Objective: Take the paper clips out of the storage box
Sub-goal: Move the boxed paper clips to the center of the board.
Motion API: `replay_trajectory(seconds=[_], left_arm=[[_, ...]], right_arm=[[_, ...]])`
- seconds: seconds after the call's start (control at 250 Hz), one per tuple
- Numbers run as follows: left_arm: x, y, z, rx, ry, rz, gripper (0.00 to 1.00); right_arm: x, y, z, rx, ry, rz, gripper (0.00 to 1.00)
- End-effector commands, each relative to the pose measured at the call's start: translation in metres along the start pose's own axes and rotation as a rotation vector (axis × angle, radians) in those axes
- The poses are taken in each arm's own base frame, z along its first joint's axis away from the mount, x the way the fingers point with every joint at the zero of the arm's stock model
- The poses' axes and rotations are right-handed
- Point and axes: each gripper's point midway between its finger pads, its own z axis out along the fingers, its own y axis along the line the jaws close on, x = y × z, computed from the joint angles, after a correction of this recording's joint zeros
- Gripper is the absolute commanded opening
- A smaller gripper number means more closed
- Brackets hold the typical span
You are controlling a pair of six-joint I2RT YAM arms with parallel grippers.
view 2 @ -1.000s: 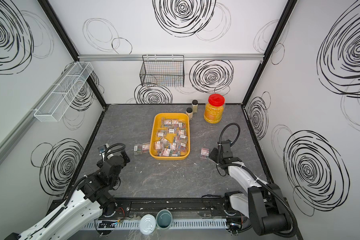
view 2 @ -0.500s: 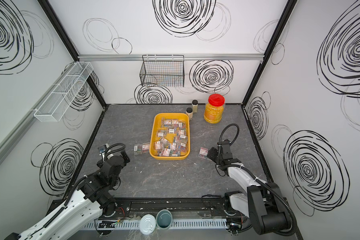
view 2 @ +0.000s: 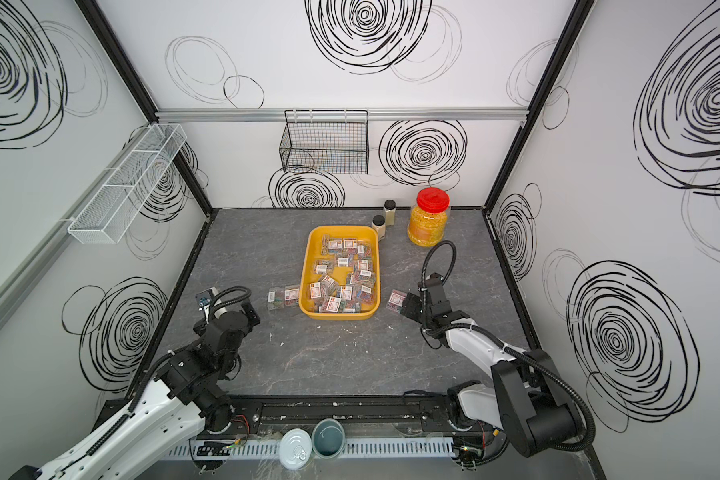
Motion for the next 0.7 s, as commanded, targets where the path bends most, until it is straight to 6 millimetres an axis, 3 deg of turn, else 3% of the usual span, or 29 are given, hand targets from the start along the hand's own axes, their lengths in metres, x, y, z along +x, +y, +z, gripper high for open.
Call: replay_trajectory(seconds=[0.0,0.216,0.36,0.543,0.699], left_arm=[[-0.001,0.005,0.001,-0.022,-0.017,-0.016,0.98],[-0.001,0.005,0.001,-0.020,-0.016,-0.016,0.98],[-0.001,0.004,0.001,-0.019,-0.016,-0.015,0.98],[-0.001,0.003,0.002,-0.022,-0.013,-0.010,0.98],[-0.001,0.004,0.002,-0.029,-0.012,-0.008,0.98]], right_arm=[[-0.019,0.015,0.000,-0.008,-0.057,-0.061,0.70],[-0.029,0.019,0.003,0.013,-0.070,-0.098,0.70],[-0.050,0.030,-0.020,0.024,-0.148,-0.133,0.71],[-0.068,0.097,-0.066,-0.087,-0.301,-0.346,0.71],[-0.054,0.146,-0.061,-0.131,-0.264,-0.553,0.68]])
